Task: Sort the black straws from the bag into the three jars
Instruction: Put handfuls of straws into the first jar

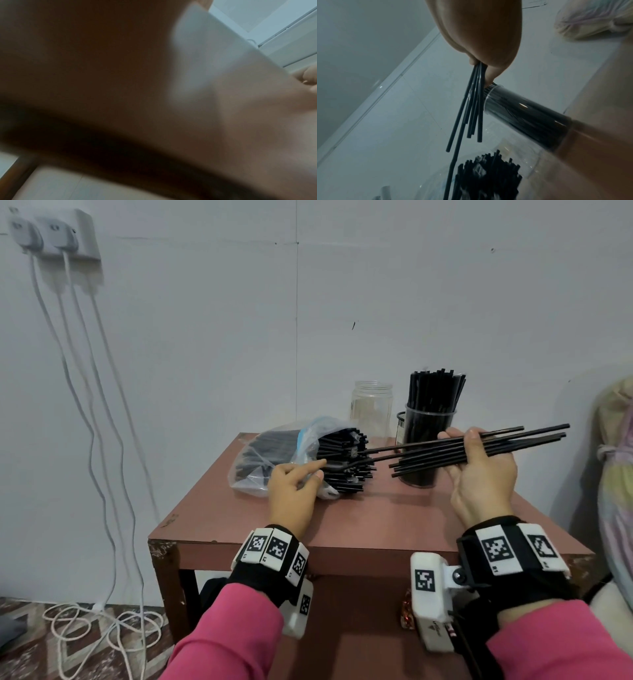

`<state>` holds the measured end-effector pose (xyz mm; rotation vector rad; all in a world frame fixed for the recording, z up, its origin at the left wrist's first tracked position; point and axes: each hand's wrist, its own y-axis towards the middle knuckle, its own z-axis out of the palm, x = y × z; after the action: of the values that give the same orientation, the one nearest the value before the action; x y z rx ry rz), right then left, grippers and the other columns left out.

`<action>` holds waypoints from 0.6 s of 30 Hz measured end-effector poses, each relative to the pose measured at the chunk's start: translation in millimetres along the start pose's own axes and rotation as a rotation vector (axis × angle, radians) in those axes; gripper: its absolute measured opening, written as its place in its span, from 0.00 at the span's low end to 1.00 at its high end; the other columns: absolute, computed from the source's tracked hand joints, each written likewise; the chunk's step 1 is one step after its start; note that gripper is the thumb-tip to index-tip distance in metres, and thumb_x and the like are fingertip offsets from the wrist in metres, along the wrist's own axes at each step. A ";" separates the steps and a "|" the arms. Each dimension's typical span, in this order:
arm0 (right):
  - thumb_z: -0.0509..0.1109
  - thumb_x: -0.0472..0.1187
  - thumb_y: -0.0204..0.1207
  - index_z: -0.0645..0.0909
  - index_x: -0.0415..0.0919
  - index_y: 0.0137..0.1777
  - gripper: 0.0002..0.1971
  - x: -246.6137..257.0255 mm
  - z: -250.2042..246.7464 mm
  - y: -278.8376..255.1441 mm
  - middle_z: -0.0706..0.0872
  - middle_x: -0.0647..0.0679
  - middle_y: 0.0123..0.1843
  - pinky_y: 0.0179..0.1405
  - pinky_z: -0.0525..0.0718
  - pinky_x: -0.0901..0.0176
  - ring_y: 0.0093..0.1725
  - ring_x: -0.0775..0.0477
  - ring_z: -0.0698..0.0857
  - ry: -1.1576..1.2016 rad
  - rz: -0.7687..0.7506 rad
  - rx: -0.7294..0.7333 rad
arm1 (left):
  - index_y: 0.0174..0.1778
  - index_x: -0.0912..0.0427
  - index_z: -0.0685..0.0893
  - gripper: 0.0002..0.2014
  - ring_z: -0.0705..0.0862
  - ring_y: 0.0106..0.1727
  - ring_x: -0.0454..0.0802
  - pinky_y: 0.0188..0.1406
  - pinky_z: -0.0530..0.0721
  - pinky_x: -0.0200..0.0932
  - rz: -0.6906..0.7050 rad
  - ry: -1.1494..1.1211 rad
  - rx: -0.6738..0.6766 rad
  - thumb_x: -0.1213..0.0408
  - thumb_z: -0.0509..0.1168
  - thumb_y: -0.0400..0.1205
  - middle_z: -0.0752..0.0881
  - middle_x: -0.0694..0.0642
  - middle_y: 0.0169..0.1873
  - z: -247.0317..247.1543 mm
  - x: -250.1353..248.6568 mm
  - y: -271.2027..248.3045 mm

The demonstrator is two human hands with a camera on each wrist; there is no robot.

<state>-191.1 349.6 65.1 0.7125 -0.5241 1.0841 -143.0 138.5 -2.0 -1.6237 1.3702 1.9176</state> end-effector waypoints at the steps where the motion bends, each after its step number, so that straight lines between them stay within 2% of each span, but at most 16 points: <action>1: 0.60 0.33 0.86 0.74 0.42 0.45 0.08 5.0 2.2 0.3 0.86 0.41 0.44 0.45 0.90 0.53 0.41 0.48 0.90 0.000 -0.001 0.015 | 0.50 0.38 0.86 0.11 0.76 0.57 0.46 0.65 0.77 0.45 0.011 -0.001 -0.062 0.63 0.69 0.81 0.72 0.51 0.53 -1.6 -2.8 -1.4; 4: 0.59 0.32 0.86 0.73 0.41 0.45 0.08 17.2 9.2 0.5 0.86 0.41 0.43 0.45 0.90 0.52 0.40 0.48 0.90 0.033 0.012 0.052 | 0.53 0.39 0.83 0.09 0.74 0.63 0.47 0.64 0.73 0.38 0.126 -0.004 -0.266 0.61 0.67 0.82 0.72 0.44 0.55 -5.6 -8.8 -4.6; 6: 0.59 0.32 0.86 0.74 0.41 0.44 0.09 24.1 14.1 -0.9 0.86 0.41 0.43 0.45 0.90 0.51 0.40 0.48 0.90 0.079 0.031 0.075 | 0.54 0.46 0.83 0.08 0.77 0.60 0.42 0.59 0.74 0.29 0.147 -0.128 -0.363 0.63 0.64 0.84 0.75 0.42 0.56 -5.7 -18.9 -8.2; 7: 0.59 0.32 0.86 0.73 0.40 0.44 0.09 26.8 16.2 -1.9 0.86 0.41 0.43 0.45 0.91 0.51 0.41 0.47 0.90 0.101 0.043 0.085 | 0.53 0.48 0.83 0.07 0.79 0.58 0.40 0.57 0.75 0.28 0.118 -0.242 -0.384 0.63 0.63 0.85 0.78 0.44 0.55 -4.5 -26.8 -10.2; 10: 0.60 0.32 0.85 0.73 0.40 0.45 0.07 30.4 24.7 -8.8 0.87 0.40 0.45 0.44 0.91 0.51 0.41 0.46 0.90 0.128 0.080 0.121 | 0.56 0.55 0.84 0.10 0.84 0.53 0.41 0.53 0.83 0.36 -0.051 -0.561 -0.284 0.61 0.57 0.88 0.85 0.49 0.51 0.8 -51.7 -12.4; 13: 0.61 0.33 0.85 0.74 0.39 0.46 0.06 28.0 33.2 -20.0 0.88 0.42 0.41 0.48 0.90 0.47 0.43 0.44 0.90 0.094 0.102 0.181 | 0.58 0.62 0.82 0.14 0.86 0.51 0.51 0.53 0.86 0.44 -0.213 -0.803 -0.114 0.57 0.56 0.88 0.85 0.59 0.49 3.6 -70.6 -9.5; 14: 0.61 0.33 0.85 0.75 0.40 0.46 0.06 26.7 34.8 -22.9 0.89 0.43 0.40 0.50 0.90 0.46 0.45 0.43 0.90 0.068 0.101 0.194 | 0.57 0.63 0.81 0.12 0.87 0.48 0.52 0.50 0.87 0.45 -0.238 -0.838 -0.081 0.59 0.58 0.88 0.85 0.60 0.47 3.4 -75.0 -8.1; 16: 0.61 0.34 0.85 0.75 0.41 0.47 0.05 24.7 36.4 -26.5 0.89 0.45 0.41 0.54 0.88 0.42 0.49 0.40 0.89 0.020 0.094 0.209 | 0.54 0.63 0.80 0.05 0.86 0.39 0.49 0.39 0.88 0.38 -0.240 -0.799 -0.056 0.69 0.61 0.86 0.84 0.59 0.42 2.9 -81.6 -6.4; 18: 0.61 0.34 0.85 0.75 0.41 0.48 0.05 22.6 37.4 -28.8 0.88 0.43 0.44 0.58 0.86 0.37 0.52 0.38 0.88 0.001 0.097 0.220 | 0.52 0.63 0.80 0.07 0.82 0.29 0.44 0.28 0.83 0.32 -0.229 -0.724 -0.046 0.77 0.60 0.84 0.83 0.59 0.38 3.3 -81.3 -5.6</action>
<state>-157.4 327.3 98.3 0.8856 -0.4458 1.2452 -114.2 172.3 66.4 -0.8857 0.8083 2.0887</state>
